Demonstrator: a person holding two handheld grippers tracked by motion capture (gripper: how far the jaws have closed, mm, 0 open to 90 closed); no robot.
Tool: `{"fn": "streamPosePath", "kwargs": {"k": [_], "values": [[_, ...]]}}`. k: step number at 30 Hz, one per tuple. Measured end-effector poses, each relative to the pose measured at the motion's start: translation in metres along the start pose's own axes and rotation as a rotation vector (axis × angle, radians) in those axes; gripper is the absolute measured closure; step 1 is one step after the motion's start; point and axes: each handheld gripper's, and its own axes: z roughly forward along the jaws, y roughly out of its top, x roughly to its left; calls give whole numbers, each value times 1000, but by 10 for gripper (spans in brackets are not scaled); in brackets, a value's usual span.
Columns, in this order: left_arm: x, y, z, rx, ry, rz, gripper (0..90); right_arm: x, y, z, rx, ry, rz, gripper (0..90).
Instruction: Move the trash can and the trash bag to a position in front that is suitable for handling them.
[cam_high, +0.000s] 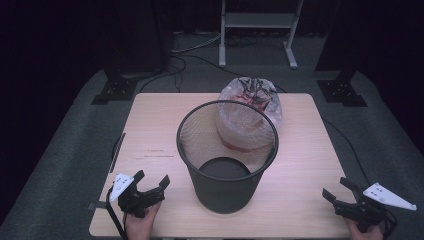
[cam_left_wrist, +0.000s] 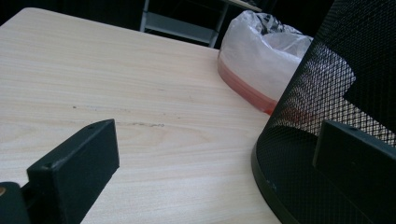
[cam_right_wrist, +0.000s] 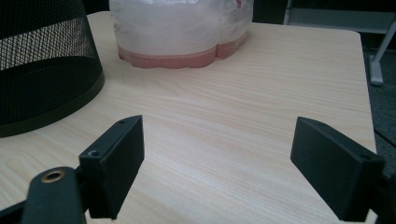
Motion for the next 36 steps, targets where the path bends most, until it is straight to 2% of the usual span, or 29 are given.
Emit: {"fn": "streamPosePath", "kwargs": {"k": [5,8,9,17,24,27,36], "values": [[1,-3,-1,6,5,-9,0,-2,-1,6,-5,21,23,165],[2,-4,-1,8,-3,-17,0,0,-1,7,5,29,12,165],[2,-3,-1,6,-6,-19,0,3,0,5,4,29,-5,166],[-4,-5,3,19,-65,-8,0,5,3,1,-5,11,-12,166],[-15,-8,12,43,-116,8,0,2,0,-1,-5,11,-7,166],[-22,-10,17,62,-119,34,0,2,0,-3,-7,12,-5,166],[-36,-14,25,82,-156,61,0,1,-1,-8,-17,11,-4,166]]}}
